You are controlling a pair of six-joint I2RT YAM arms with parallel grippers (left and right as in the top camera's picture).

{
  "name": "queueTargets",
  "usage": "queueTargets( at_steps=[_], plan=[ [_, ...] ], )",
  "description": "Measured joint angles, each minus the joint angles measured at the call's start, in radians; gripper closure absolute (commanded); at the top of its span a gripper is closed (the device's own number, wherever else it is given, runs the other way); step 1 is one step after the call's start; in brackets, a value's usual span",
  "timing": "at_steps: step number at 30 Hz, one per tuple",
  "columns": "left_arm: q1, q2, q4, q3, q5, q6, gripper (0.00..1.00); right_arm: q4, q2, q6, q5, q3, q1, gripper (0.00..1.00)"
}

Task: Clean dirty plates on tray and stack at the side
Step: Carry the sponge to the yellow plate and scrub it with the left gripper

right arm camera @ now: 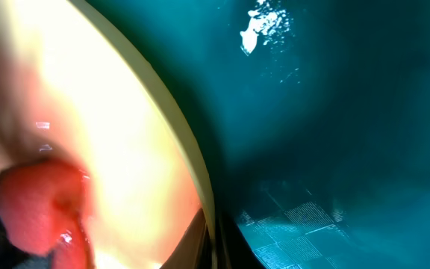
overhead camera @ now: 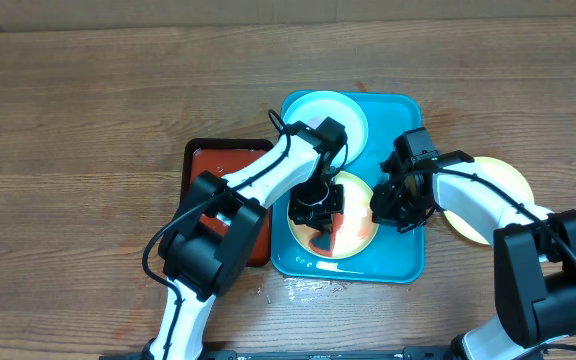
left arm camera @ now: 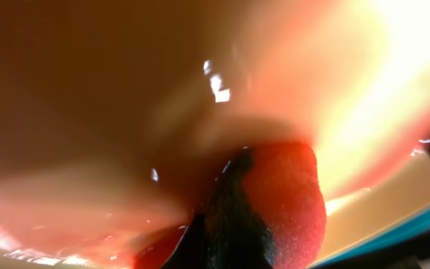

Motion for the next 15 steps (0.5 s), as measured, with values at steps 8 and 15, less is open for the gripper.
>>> queueTargets(
  at_steps=[8,15],
  plan=[
    [-0.002,-0.004,-0.076,0.057,-0.344,-0.016,0.96,0.0,0.0,0.003,-0.003,0.0,0.0,0.96],
    [-0.019,-0.003,-0.032,0.074,-0.564,-0.016,0.96,0.014,0.001,0.006,-0.023,0.0,0.002,0.96]
  ],
)
